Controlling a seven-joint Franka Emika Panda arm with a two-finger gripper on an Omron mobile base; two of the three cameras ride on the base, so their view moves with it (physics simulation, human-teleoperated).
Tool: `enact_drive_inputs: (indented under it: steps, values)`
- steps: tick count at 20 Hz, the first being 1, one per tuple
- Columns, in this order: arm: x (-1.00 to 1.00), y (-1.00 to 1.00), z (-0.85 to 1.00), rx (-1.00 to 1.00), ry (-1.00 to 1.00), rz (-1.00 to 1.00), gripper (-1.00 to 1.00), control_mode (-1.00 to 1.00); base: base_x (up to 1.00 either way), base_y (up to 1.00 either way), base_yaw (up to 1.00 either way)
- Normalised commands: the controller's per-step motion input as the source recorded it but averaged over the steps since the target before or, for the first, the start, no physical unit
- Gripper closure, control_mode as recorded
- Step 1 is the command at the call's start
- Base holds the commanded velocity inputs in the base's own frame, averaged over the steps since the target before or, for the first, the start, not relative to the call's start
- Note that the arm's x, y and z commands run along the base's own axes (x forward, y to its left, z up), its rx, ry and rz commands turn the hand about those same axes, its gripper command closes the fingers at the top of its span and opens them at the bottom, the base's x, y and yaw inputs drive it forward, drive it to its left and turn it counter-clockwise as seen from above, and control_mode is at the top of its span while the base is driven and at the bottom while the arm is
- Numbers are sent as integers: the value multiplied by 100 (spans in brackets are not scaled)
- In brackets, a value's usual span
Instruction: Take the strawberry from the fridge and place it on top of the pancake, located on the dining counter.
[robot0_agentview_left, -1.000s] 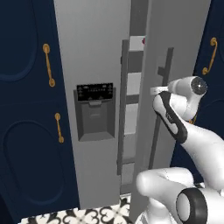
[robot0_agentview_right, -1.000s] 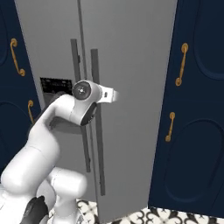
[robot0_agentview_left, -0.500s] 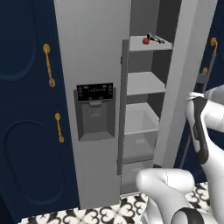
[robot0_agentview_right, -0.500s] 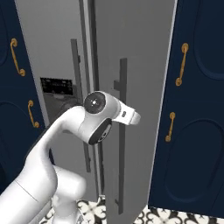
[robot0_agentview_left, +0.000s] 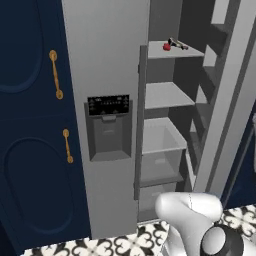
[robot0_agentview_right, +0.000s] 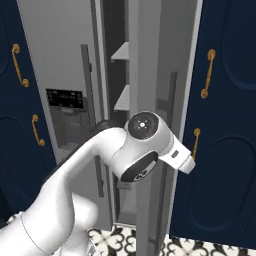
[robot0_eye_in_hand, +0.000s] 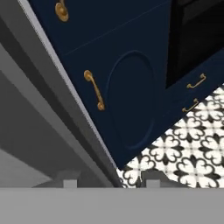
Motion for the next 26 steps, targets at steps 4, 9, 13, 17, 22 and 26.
enact_drive_inputs:
  steps: [4, 9, 13, 17, 22, 26]
  values:
    - [-71, 61, 42, -23, 1, 4, -100, -100, 0, 0, 0]
    - [13, 100, 35, -52, 47, 5, -100, -100, 0, 0, 0]
    - [88, 66, -12, -56, 61, 2, -100, -100, 0, 0, 0]
    - [81, 50, 13, -54, 53, 23, -100, -100, 0, 0, 0]
    - [70, 3, 7, -43, 53, 33, -100, -100, 0, 0, 0]
    - [82, 21, 0, -36, 60, 28, -100, -100, 0, 0, 0]
